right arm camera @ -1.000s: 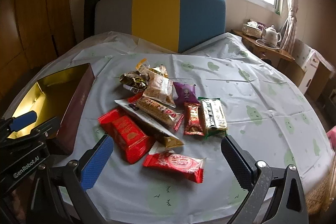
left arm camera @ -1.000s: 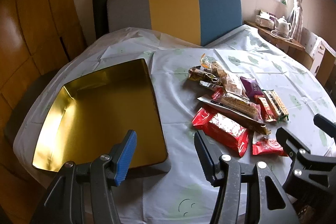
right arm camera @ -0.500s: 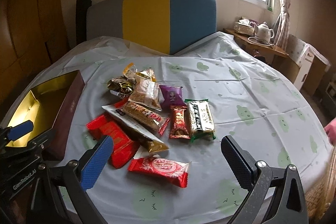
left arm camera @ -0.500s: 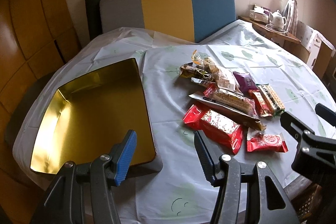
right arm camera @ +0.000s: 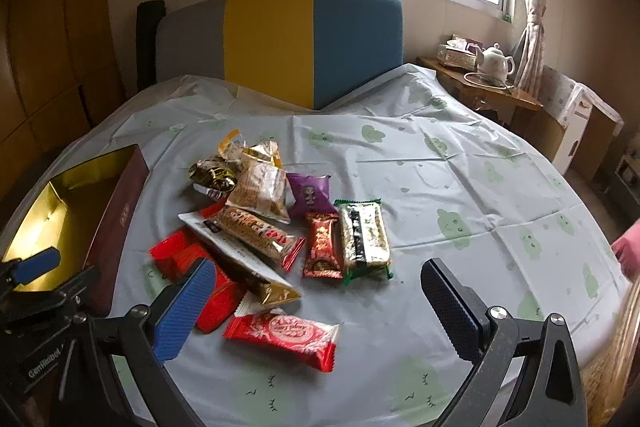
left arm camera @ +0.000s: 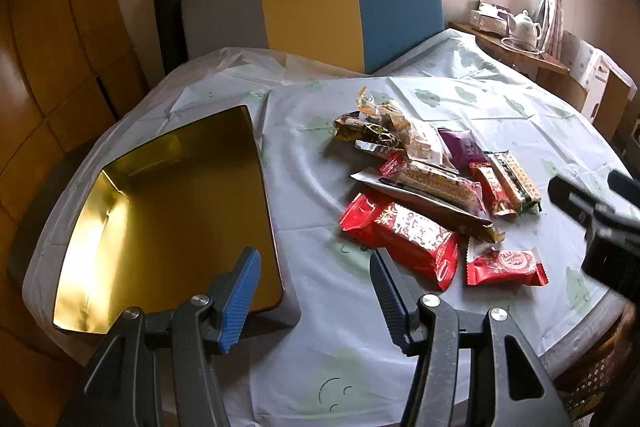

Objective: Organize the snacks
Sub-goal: 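Move the left tool toward the red pastry packet in the snack pile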

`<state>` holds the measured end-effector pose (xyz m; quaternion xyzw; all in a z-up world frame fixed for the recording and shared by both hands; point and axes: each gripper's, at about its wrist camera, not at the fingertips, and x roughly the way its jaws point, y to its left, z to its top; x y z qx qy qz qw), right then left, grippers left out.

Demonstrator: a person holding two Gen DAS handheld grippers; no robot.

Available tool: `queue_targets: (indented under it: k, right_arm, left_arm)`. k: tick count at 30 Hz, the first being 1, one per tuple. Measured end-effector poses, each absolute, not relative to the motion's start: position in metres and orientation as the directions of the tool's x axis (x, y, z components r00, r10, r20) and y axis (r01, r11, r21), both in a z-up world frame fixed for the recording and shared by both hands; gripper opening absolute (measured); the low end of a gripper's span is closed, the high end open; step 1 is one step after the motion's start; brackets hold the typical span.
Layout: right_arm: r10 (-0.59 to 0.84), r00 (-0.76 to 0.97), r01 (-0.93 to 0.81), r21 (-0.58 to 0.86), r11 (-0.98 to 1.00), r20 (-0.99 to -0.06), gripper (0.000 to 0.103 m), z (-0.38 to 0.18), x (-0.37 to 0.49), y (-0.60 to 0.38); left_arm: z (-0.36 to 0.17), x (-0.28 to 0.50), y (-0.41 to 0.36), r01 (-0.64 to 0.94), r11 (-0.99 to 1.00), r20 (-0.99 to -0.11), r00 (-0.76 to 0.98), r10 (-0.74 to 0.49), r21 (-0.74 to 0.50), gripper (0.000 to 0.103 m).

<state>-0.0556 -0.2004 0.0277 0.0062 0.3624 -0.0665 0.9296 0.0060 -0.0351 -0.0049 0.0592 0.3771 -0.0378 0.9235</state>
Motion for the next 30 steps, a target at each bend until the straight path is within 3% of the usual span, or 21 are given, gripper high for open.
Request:
queue_targets:
  k: [5, 10, 13, 16, 20, 22, 30]
  right_arm:
    - [-0.121, 0.734, 0.128, -0.038, 0.991, -0.668, 0.103, 0.038, -0.047, -0.212]
    - [-0.094, 0.729, 0.101, -0.030, 0.994, -0.677, 0.103, 0.056, -0.023, -0.238]
    - [-0.059, 0.704, 0.060, -0.024, 0.998, -0.707, 0.103, 0.065, 0.006, -0.260]
    - [-0.035, 0.670, 0.005, -0.043, 0.999, -0.742, 0.103, 0.056, 0.030, -0.276]
    - [0.005, 0.626, 0.026, 0.027, 0.999, -0.780, 0.103, 0.033, 0.043, -0.298]
    - [0.054, 0.600, 0.043, 0.100, 0.994, -0.798, 0.103, 0.028, 0.048, -0.306]
    - [0.089, 0.624, 0.018, 0.129, 0.992, -0.776, 0.103, 0.034, 0.044, -0.305]
  left_arm:
    - [-0.007, 0.009, -0.039, 0.141, 0.988, -0.715, 0.697, -0.052, 0.066, 0.058]
    - [-0.010, 0.016, -0.040, 0.248, 0.964, -0.750, 0.620, -0.231, -0.092, 0.058]
    - [-0.013, 0.028, -0.047, 0.244, 0.962, -0.797, 0.553, -0.243, -0.124, 0.058]
    - [-0.016, 0.035, -0.055, 0.260, 0.955, -0.823, 0.505, -0.260, -0.141, 0.058]
    - [-0.016, 0.047, -0.052, 0.255, 0.927, -0.846, 0.395, -0.359, -0.274, 0.053]
    - [-0.020, 0.056, -0.058, 0.232, 0.930, -0.865, 0.355, -0.353, -0.284, 0.053]
    - [-0.047, 0.090, -0.085, 0.116, 0.955, -0.920, 0.260, -0.293, -0.271, 0.055]
